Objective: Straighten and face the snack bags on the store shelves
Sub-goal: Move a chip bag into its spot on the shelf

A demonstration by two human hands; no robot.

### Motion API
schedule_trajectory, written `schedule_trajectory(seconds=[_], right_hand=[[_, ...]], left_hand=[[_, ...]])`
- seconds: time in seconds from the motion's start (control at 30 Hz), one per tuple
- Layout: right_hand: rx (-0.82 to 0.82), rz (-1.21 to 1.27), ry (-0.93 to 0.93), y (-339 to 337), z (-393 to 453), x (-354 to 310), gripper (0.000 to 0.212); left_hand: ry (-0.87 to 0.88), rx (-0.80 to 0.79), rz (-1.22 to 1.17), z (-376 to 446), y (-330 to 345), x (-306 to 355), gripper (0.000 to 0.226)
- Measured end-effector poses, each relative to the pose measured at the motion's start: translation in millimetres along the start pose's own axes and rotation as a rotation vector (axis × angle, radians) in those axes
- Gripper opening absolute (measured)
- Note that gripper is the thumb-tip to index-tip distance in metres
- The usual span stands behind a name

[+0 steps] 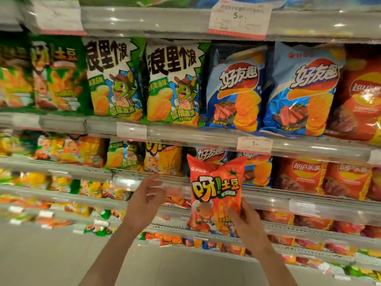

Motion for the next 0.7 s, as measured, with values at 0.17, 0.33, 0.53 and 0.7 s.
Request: schedule_trajectory(seconds=[0.17, 0.33, 0.53, 0.7], right_hand=[[0.005, 0.026, -0.027, 39.8, -7.2, -29.1, 0.015], [0.017, 0.015, -0.033, 91.9, -16.5, -64.4, 0.007], [0.047, 0.007, -0.062, 184.3, -27.8, -127.7, 0.010], [0.071, 0.022, -0.098, 270.2, -40.0, -188.0, 0.020]], left_hand=[[0.038, 0.184, -0.058, -25.5, -59.1, 3.1, 0.029], [0.060, 0.251, -0.126, -36.0, -131.0, 12.0, 0.026], [0.085, 0.290, -0.184, -36.8, -247.1, 15.3, 0.021], [0.106, 0.292, -0.211, -32.7, -342.9, 14.2, 0.021]])
Point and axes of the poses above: each hand's wrist, its own z-axis towards the middle knuckle, its own y-axis out of the palm, x = y × z, the point moved 3 cm from there along z, towards the middle knuckle, and after that the axes turned 13 degrees about -z, right-handed, at the moved point
